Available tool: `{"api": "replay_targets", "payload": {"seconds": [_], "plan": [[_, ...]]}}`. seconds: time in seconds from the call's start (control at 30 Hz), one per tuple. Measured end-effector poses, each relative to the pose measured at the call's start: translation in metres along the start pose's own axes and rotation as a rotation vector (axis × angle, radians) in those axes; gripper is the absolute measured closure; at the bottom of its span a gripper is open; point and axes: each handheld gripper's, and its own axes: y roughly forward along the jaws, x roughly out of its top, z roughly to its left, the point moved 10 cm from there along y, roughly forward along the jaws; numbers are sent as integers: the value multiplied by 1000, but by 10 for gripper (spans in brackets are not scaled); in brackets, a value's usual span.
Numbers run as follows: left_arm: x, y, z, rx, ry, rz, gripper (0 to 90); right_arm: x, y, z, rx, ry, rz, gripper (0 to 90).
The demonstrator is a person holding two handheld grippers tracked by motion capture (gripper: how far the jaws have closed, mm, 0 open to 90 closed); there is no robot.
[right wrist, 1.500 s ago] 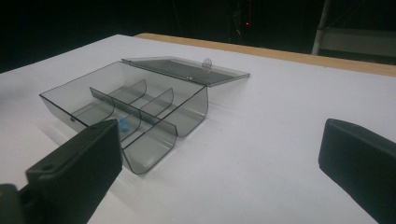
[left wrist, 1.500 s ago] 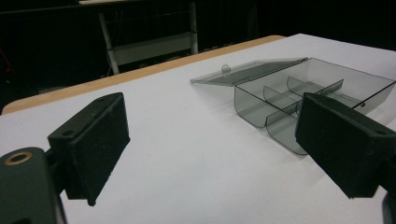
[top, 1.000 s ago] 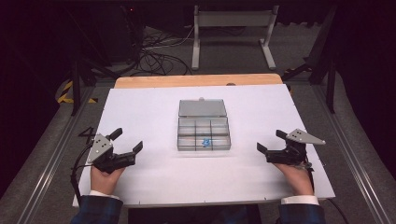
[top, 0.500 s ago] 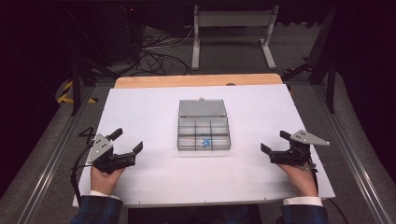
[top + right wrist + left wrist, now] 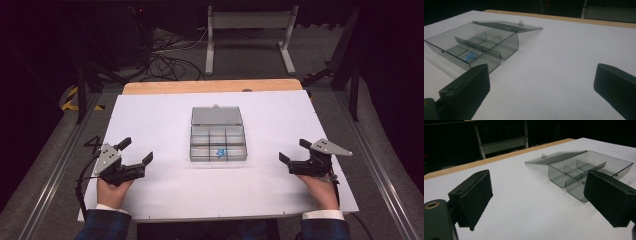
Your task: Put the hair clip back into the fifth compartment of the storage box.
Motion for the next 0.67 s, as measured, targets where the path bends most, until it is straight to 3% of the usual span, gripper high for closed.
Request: {"api": "replay_targets", "payload": {"seconds": [0.67], "plan": [[0, -1, 1, -1, -1, 0, 90, -8, 2, -7, -23, 12, 31, 14]]}}
